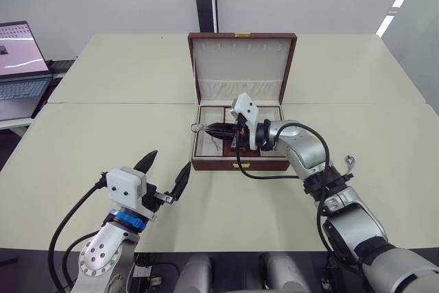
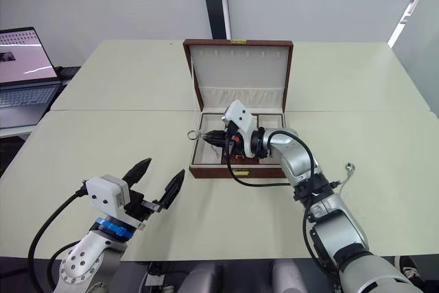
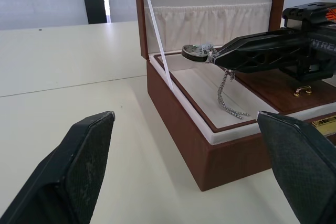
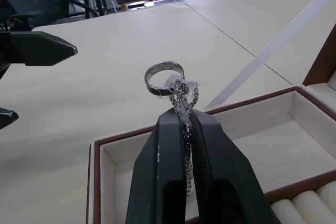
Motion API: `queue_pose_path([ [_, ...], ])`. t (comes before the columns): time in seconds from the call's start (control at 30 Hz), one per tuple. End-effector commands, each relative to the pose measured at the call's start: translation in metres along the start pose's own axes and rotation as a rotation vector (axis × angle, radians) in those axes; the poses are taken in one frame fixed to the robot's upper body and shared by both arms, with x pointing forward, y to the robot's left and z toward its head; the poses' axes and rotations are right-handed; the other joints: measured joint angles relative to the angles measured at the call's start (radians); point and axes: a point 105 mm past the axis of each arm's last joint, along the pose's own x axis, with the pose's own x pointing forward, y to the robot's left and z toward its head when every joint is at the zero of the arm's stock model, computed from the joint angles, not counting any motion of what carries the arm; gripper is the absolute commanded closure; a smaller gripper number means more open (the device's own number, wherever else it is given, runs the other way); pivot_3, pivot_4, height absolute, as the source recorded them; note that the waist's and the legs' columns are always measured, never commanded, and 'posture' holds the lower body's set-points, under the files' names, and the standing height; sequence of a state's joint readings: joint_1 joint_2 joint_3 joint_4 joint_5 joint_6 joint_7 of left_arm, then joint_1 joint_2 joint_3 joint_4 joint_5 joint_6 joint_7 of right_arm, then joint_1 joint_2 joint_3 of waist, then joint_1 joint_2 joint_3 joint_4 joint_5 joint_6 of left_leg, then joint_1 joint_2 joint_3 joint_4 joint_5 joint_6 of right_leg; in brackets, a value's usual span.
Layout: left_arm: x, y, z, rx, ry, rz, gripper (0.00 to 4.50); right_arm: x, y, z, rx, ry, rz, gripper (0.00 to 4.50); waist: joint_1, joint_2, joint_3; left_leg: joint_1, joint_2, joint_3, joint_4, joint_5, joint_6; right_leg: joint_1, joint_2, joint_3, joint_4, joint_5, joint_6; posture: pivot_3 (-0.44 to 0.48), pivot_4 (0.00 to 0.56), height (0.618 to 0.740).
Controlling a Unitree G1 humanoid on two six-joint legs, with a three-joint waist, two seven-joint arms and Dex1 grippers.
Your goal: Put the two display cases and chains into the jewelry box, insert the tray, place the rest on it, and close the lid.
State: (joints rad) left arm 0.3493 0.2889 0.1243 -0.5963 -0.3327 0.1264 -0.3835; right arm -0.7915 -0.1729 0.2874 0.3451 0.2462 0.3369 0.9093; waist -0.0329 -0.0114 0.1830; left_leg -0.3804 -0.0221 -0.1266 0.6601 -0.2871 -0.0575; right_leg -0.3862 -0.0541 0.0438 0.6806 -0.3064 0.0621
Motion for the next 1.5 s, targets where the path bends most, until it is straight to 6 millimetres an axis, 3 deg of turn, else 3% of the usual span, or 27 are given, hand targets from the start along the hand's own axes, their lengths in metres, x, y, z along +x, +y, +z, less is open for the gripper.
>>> queue_pose_path([
  [0.03,0.0,0.0,0.008,0.016,-0.034,-0.002,0.0,-0.003,-0.001,0.016,-0.021,-0.062,-0.004,4.17,0.0,0.0,0.0,0.0,0.0,0.0,0.0,0.0,0.0,0.0,0.0,0.0,0.0,0.0,0.0,0.0,0.15,0.74],
  [0.27,0.003,0.0,0.009,0.015,-0.035,-0.012,0.0,-0.01,0.0,0.031,-0.009,-0.126,0.003,2.38,0.0,0.0,0.0,0.0,0.0,0.0,0.0,0.0,0.0,0.0,0.0,0.0,0.0,0.0,0.0,0.0,0.15,0.74],
  [0.5,0.007,0.0,0.009,0.014,-0.037,-0.024,0.0,-0.014,0.003,0.038,-0.012,-0.146,0.006,0.19,0.0,0.0,0.0,0.0,0.0,0.0,0.0,0.0,0.0,0.0,0.0,0.0,0.0,0.0,0.0,0.0,0.15,0.74],
  [0.53,0.008,0.0,0.009,0.014,-0.037,-0.026,0.0,-0.015,0.003,0.039,-0.013,-0.147,0.006,0.04,0.0,0.0,0.0,0.0,0.0,0.0,0.0,0.0,0.0,0.0,0.0,0.0,0.0,0.0,0.0,0.0,0.15,0.74],
  [0.73,0.011,0.001,0.007,0.009,-0.013,-0.055,0.0,-0.031,0.002,0.041,-0.021,-0.159,0.008,0.04,0.0,0.0,0.0,0.0,0.0,0.0,0.0,0.0,0.0,0.0,0.0,0.0,0.0,0.0,0.0,0.0,0.15,0.74],
  [1.0,0.01,0.022,0.007,-0.005,0.045,-0.105,0.0,-0.098,-0.009,0.023,-0.044,-0.117,-0.096,0.04,0.003,0.0,0.0,-0.001,-0.001,-0.001,0.0,0.0,0.0,0.0,0.0,-0.001,-0.001,0.0,0.0,0.0,0.15,0.74],
  [1.27,0.002,0.076,0.009,0.037,0.15,-0.088,0.0,-0.196,-0.026,-0.008,0.009,-0.007,-0.335,0.04,0.0,0.0,0.0,-0.001,0.0,0.003,0.0,0.0,0.0,0.001,0.0,-0.001,0.0,0.0,0.0,0.0,0.15,0.74],
  [1.33,-0.003,0.099,0.011,0.066,0.183,-0.058,0.0,-0.228,-0.033,-0.018,0.03,0.039,-0.433,0.04,0.001,0.0,0.0,-0.001,0.0,0.003,0.0,0.0,0.0,0.001,0.0,0.0,0.0,0.0,0.0,0.0,0.15,0.74],
  [1.5,-0.019,0.152,0.019,0.133,0.216,0.06,0.0,-0.284,-0.04,-0.041,0.067,0.122,-0.615,0.04,0.0,0.0,0.0,-0.001,0.0,0.005,0.0,0.0,0.0,0.001,0.0,-0.001,0.0,0.0,0.0,0.0,0.15,0.74],
])
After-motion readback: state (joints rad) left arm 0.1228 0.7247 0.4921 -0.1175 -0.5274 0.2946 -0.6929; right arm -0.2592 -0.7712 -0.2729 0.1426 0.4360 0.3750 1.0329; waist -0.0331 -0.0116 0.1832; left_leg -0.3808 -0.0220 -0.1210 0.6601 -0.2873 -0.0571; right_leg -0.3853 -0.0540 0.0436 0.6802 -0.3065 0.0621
